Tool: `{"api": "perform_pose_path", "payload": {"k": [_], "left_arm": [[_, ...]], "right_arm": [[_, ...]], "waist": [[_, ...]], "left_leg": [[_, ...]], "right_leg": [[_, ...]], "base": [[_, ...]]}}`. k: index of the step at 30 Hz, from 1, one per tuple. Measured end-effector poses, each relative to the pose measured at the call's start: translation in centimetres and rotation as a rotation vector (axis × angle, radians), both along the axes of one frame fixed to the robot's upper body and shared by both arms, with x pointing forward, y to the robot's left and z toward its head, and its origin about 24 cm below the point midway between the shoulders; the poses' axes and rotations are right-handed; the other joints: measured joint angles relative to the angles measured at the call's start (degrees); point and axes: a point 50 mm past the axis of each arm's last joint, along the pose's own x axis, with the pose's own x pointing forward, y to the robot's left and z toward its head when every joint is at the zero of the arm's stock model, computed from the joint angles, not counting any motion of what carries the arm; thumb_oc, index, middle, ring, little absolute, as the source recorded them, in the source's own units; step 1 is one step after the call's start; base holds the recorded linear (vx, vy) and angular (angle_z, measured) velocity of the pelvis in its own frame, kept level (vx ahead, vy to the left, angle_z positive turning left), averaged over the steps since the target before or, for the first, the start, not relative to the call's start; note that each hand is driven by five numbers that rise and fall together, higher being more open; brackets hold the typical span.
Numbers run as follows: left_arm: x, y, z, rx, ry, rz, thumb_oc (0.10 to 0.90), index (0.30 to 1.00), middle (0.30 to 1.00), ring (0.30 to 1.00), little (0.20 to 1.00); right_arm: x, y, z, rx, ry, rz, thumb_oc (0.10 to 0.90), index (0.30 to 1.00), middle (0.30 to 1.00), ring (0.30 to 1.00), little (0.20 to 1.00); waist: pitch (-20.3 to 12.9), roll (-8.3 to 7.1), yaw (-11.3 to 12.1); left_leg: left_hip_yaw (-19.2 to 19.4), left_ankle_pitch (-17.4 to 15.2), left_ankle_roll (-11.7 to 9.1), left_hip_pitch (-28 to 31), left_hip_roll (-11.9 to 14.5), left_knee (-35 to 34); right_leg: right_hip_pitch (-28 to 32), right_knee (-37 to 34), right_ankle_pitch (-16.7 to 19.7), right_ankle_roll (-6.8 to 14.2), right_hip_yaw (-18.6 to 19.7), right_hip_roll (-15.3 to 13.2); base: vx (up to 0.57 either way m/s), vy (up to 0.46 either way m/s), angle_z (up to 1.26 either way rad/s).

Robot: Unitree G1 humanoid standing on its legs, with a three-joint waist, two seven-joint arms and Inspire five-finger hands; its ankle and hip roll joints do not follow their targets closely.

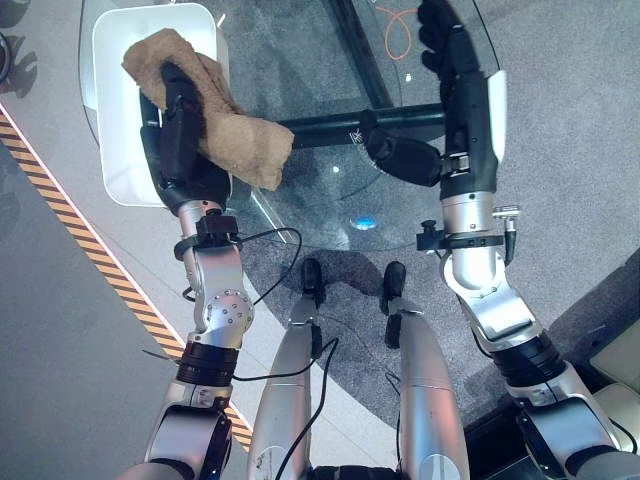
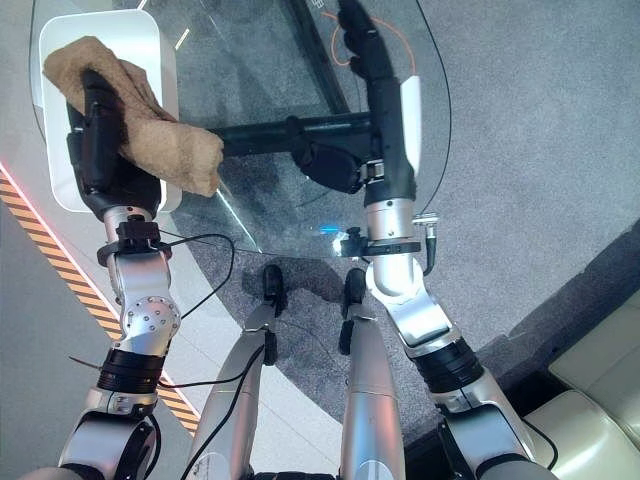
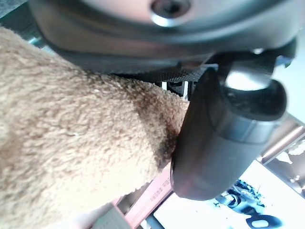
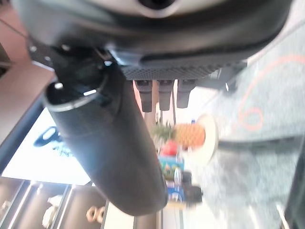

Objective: Wipe the table with a cloth and put it in the basket.

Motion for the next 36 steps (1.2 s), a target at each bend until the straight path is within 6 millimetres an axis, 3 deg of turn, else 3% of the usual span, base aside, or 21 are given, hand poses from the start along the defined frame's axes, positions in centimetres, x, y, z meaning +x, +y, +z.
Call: {"api": "perform_pose_path", "payload": {"k": [11, 22, 30, 36], "left_arm": [[0.1, 1.4, -0.2, 0.071, 0.044, 0.121, 0.1, 0.3, 0.3, 0.3, 0.2], [0.9, 4.5, -1.1, 0.107, 0.139, 0.273, 0.1, 0.3, 0.3, 0.3, 0.2], [1.9, 6.6, 0.6, 0.196, 0.182, 0.415, 0.1, 0.3, 0.3, 0.3, 0.2], [2.5, 9.5, 2.9, 0.226, 0.223, 0.558, 0.1, 0.3, 0.3, 0.3, 0.2]], "right_arm": [[1.2, -1.4, -1.6, 0.044, 0.047, -0.102, 0.8, 0.9, 0.9, 0.9, 0.9], [3.4, -7.2, -5.4, 0.122, 0.192, -0.426, 0.8, 0.9, 0.9, 0.9, 0.9], [4.3, -11.3, -7.8, 0.182, 0.304, -0.59, 0.8, 0.9, 0.9, 0.9, 0.9], [4.3, -13.5, -10.3, 0.221, 0.394, -0.68, 0.8, 0.9, 0.9, 0.9, 0.9]], "waist": [[0.0, -0.05, -0.4], [0.0, -0.04, -1.1], [0.0, -0.03, -1.1], [0.0, -0.03, -1.2]], "left_leg": [[0.5, -0.1, 0.2, 0.6, 0.0, 0.0], [1.2, -0.5, 0.4, 0.5, 0.2, -0.1], [1.4, -0.7, 0.2, 0.5, 0.4, -0.2], [1.7, -0.8, 0.1, 0.1, 0.7, -0.4]], "right_leg": [[0.4, -0.1, 0.1, 0.1, 0.6, 0.1], [0.2, -0.9, 0.2, 0.3, 1.3, 0.3], [0.1, -1.0, 0.3, 0.2, 1.3, 0.6], [-0.5, -1.2, 0.4, 0.2, 1.6, 0.9]], "base": [[0.0, 0.0, 0.0], [0.0, 0.015, -0.03], [0.0, 0.0, 0.0], [0.0, 0.007, -0.02]]}}
